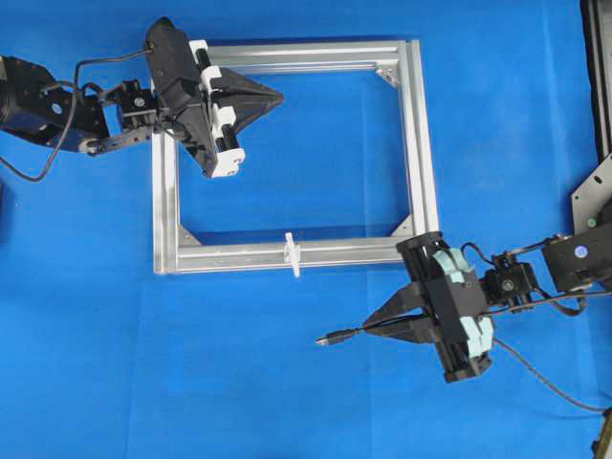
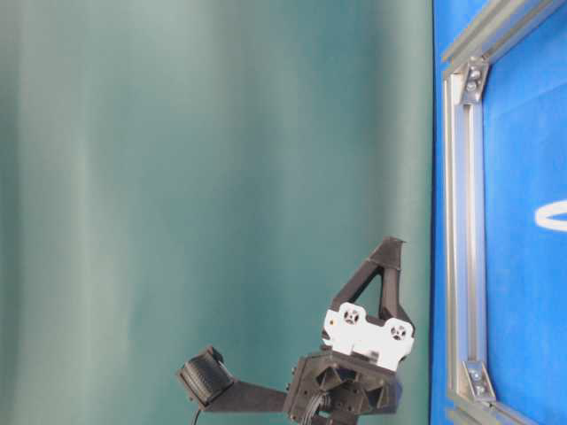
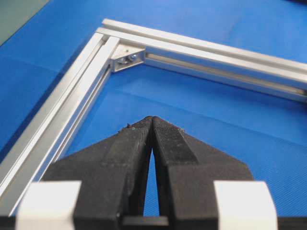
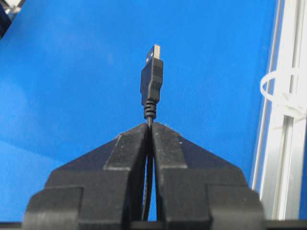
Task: Insert the wire through the string loop located in the center.
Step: 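Lift the cable and carry it toward the white zip-tie loop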
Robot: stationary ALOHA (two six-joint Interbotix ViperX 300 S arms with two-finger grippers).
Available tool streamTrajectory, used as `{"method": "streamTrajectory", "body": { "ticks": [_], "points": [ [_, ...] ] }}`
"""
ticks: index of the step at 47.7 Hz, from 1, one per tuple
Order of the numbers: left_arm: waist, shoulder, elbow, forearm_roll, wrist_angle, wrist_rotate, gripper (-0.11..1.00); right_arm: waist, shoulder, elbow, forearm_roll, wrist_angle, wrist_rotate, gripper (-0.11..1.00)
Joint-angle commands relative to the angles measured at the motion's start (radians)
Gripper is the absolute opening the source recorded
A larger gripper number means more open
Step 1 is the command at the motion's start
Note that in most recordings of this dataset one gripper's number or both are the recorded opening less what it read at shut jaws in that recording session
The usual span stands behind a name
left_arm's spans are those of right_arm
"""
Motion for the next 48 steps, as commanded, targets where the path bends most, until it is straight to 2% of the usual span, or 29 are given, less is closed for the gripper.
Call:
{"method": "streamTrajectory", "body": {
  "ticks": [1,9,32,48],
  "points": [
    [-0.006,-0.028,-0.02,0.005,-0.005,0.0,0.0,0.005,-0.023,-0.005,0.005,-0.008,0.002,-0.02],
    [-0.006,-0.028,-0.02,0.005,-0.005,0.002,0.0,-0.018,-0.023,-0.003,0.003,-0.008,-0.002,-0.02],
    [-0.02,-0.028,-0.02,0.006,-0.005,0.002,0.0,-0.201,-0.023,0.032,0.0,-0.009,-0.003,-0.02],
    [-0.028,-0.026,-0.02,0.005,-0.005,0.002,0.0,-0.244,-0.023,0.043,-0.002,-0.017,-0.003,-0.02]
  ]
}}
